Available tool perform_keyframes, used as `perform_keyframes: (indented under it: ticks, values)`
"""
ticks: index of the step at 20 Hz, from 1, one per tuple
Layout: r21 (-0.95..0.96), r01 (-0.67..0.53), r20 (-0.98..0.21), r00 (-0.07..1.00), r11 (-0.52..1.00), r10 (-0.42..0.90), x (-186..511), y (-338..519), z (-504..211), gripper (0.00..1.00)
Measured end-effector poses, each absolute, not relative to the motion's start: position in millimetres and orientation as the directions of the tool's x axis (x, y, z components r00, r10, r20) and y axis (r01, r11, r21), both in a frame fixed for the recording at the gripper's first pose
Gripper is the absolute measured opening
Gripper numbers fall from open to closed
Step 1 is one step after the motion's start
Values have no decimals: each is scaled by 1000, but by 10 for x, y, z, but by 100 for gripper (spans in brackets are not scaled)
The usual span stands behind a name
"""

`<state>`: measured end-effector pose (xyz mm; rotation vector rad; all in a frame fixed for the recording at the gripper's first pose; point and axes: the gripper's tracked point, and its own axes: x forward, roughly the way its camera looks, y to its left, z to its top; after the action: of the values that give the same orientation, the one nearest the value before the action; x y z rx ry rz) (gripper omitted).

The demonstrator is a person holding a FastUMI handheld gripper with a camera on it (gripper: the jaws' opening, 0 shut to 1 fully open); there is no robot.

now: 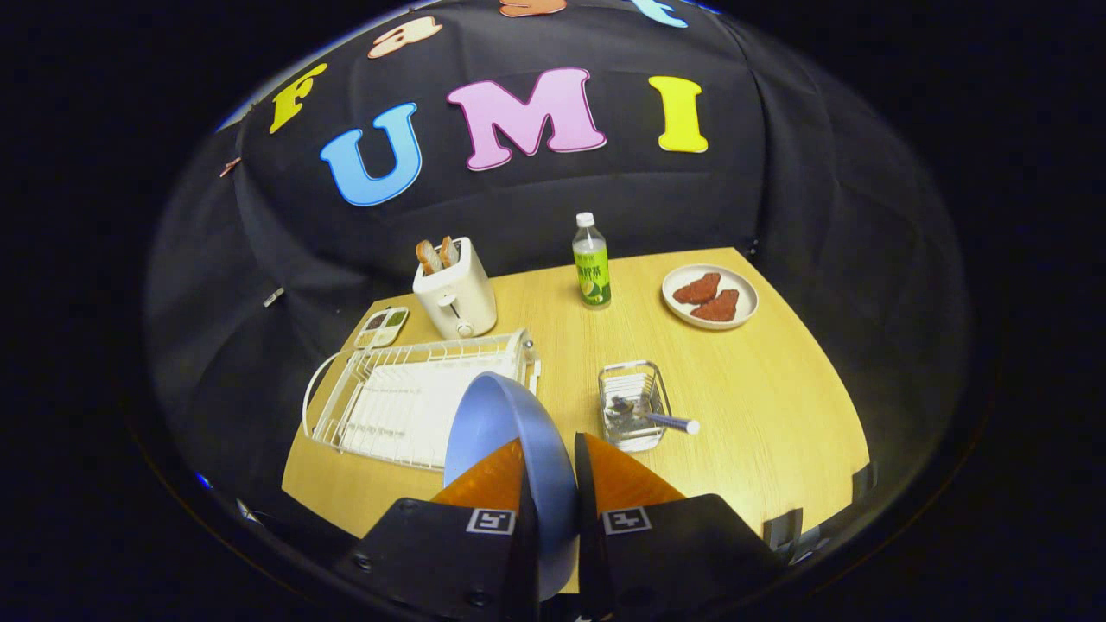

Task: Take the plate from the dish rack, then take the spoon from the basket and place it into the plate.

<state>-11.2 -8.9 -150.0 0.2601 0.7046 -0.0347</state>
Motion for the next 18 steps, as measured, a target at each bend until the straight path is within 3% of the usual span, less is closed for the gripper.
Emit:
perform_keyframes:
  ticks: [5,18]
  values:
    - [329,123,-695,702,936,152,-497,-392,-1995,22]
    - [419,23,-710,631,908,311,-231,-738,-3024,26]
